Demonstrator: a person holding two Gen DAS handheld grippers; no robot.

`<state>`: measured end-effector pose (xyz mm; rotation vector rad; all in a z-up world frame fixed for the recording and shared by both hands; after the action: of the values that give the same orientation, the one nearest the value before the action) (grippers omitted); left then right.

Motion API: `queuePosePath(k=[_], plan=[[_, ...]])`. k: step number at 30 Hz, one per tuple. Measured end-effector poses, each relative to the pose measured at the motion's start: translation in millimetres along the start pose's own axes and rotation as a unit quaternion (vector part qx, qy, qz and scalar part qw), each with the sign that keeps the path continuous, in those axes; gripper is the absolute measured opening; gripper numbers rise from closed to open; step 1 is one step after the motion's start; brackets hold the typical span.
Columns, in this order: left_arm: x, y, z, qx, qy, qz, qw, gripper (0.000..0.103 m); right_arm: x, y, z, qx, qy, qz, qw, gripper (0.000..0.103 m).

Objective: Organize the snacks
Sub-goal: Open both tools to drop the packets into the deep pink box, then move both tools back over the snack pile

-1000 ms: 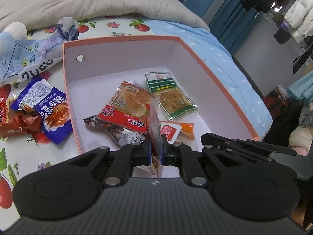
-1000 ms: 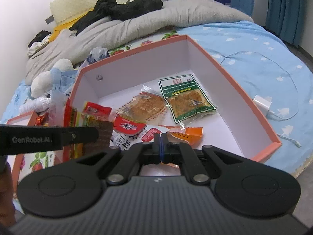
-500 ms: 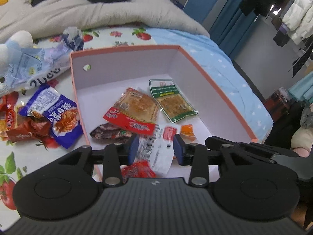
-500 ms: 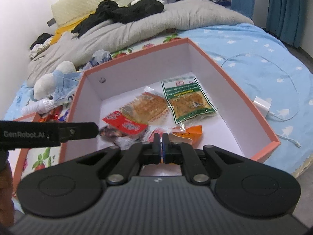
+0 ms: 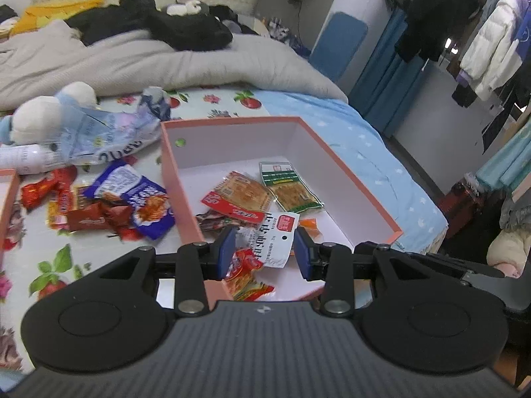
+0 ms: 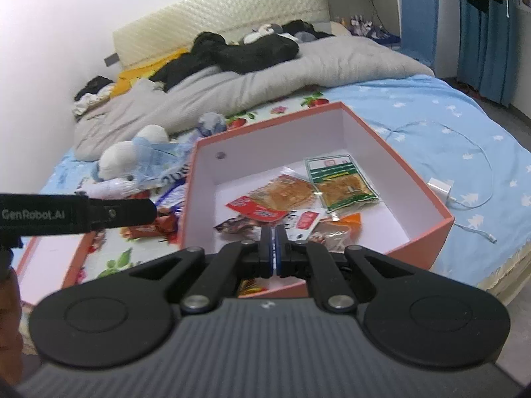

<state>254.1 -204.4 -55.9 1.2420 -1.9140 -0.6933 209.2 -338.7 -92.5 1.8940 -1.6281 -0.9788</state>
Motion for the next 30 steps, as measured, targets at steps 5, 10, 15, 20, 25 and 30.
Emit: queuePosePath(k=[5, 10, 15, 20, 25, 30], plan=[[-12.7, 42.1, 23.4, 0.026, 0.007, -0.013, 0.9996, 0.044, -24.5, 18.8, 16.7, 0.008, 0.01, -0.015, 1.0, 0.006], [-27.2, 77.4, 50.8, 0.051, 0.025, -0.028, 0.998, 0.044, -52.4, 32.6, 36.2, 0.005, 0.036, -0.037, 0.999, 0.006], [-48.4, 105.3, 80.7, 0.065, 0.05, -0.05, 0.9954, 0.044, -76.1, 44.9, 57.5, 0.006, 0.06, -0.067, 0.996, 0.006], [-75.8, 130.6, 107.9, 0.073, 0.079, -0.075, 0.9913, 0.044, -96.1, 41.2, 79.0, -0.011, 0.082, -0.093, 0.992, 0.006], [-93.0, 128.8, 110.5, 0.07, 0.084, -0.086, 0.9903, 0.044, -104.6, 34.7, 88.8, -0.018, 0.092, -0.104, 0.99, 0.006], [-110.8, 127.6, 107.7, 0.08, 0.101, -0.089, 0.9877, 0.044, -119.6, 24.6, 89.5, -0.041, 0.129, -0.107, 0.985, 0.006]])
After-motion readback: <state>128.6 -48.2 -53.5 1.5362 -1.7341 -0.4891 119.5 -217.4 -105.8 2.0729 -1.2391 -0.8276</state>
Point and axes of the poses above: each gripper's, at about its wrist camera, not at the fingertips, and y roughly against the way its jaws point, x to its right, z to its underside, the point moved 8 cm from there along -y, roughly the way its jaws point, and after that the axes turned 9 degrees about -x, right-handed, at the moved point
